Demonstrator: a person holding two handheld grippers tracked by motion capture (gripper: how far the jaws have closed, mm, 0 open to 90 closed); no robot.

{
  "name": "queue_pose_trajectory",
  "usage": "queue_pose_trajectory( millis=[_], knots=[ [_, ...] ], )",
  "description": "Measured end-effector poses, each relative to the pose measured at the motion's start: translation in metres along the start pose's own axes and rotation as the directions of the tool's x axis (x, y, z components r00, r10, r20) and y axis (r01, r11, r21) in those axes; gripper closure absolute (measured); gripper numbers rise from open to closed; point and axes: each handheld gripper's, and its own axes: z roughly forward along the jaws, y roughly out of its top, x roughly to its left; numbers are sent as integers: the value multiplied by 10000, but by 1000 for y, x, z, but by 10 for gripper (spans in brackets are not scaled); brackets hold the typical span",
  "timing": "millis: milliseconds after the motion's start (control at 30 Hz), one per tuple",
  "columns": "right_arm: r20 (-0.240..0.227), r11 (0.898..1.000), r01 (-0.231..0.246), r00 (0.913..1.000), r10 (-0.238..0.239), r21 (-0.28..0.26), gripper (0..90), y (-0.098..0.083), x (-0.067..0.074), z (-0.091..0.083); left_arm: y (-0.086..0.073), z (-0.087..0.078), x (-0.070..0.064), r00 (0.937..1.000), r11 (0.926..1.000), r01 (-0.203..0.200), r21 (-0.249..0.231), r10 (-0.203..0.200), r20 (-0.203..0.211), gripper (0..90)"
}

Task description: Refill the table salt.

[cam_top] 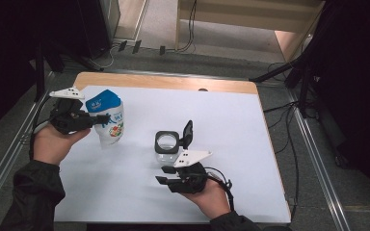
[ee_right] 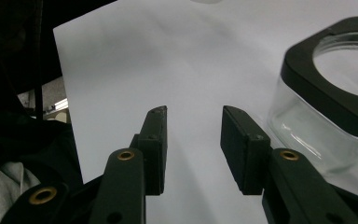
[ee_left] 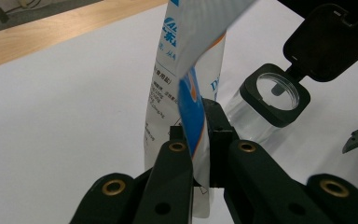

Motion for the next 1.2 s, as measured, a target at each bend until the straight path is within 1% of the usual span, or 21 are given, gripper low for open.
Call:
queue_pose_trajectory(
  millis=[167, 200, 233, 333, 400, 433, 467, 567, 600, 633, 667, 733, 767, 833, 867, 933, 967, 1067, 1100, 1133, 1200],
  knots=[
    [-220, 9996, 289, 9993, -288, 54, 618, 7, 6, 12, -5, -4, -3, 9999, 9999, 106, 39, -106, -46, 900],
    [-227, 9991, 412, 9989, -410, 72, 618, 8, 7, 15, -6, -4, -4, 10000, 9998, 54, 166, -53, -70, 900],
    [-265, 9986, 520, 9983, -518, 87, 619, 10, 8, 18, -7, -4, -5, 9999, 9998, 128, 138, -127, -94, 900],
    [-257, 9966, 808, 9964, -804, 153, 619, 16, 13, 27, -10, -5, -6, 9999, 9996, 144, 245, -143, -65, 900],
    [-409, 9974, 704, 9967, -696, 176, 606, 19, 14, 34, -12, -7, -7, 9998, 9995, 211, 243, -210, -45, 900],
    [-533, 9984, 511, 9973, -498, 237, 593, 23, 16, 37, -12, -9, -8, 9998, 9996, 206, 193, -205, -59, 900],
    [-647, 9983, 560, 9964, -546, 190, 592, 27, 19, 39, -12, -10, -9, 9997, 9995, 256, 203, -256, -8, 900],
    [-609, 9965, 821, 9949, -810, 149, 588, 35, 23, 44, -12, -13, -12, 9997, 9996, 230, 158, -229, -58, 900],
    [-706, 9972, 736, 9949, -725, 122, 583, 38, 24, 47, -11, -15, -13, 9997, 9995, 241, 186, -241, -11, 900],
    [-765, 9969, 790, 9940, -784, 47, 575, 41, 23, 50, -11, -16, -14, 9998, 9997, 210, 146, -210, 7, 900],
    [-749, 9971, 763, 9943, -758, 26, 569, 43, 24, 54, -10, -17, -14, 9999, 9998, 154, 154, -154, 20, 900],
    [-721, 9957, 923, 9932, -919, 9, 562, 46, 24, 61, -9, -20, -16, 9999, 9998, 161, 83, -161, 11, 900],
    [-675, 9949, 1004, 9927, -1004, -31, 544, 47, 25, 66, -8, -21, -17, 9999, 9998, 165, 72, -166, 22, 900],
    [-501, 9952, 983, 9939, -983, -24, 542, 50, 27, 73, -7, -23, -18, 9998, 9998, 181, 16, -181, 19, 900],
    [-193, 9949, 1005, 9947, -1007, -97, 542, 52, 29, 80, -6, -23, -18, 9999, 9999, 125, 72, -126, 43, 900],
    [-145, 9967, 806, 9966, -807, -58, 542, 53, 29, 87, -6, -23, -18, 9999, 9999, 85, 79, -85, 74, 900],
    [-193, 9975, 700, 9973, -701, -92, 541, 53, 29, 91, -6, -23, -18, 9999, 9999, 99, 111, -100, 111, 900],
    [-110, 9987, 475, 9988, -477, -190, 543, 51, 27, 103, -4, -23, -20, 9996, 9998, 26, 191, -32, 298, 900],
    [-28, 9994, 312, 9995, -313, -134, 543, 50, 26, 106, -4, -24, -21, 9993, 9997, -47, 230, 38, 378, 900],
    [-54, 9995, 271, 9996, -272, -174, 544, 49, 26, 108, -3, -24, -23, 9988, 9998, -26, 201, 16, 481, 900],
    [76, 9992, 277, 9996, -275, -283, 548, 47, 26, 111, 0, -26, -26, 9981, 9996, -161, 231, 147, 601, 900]
  ],
)
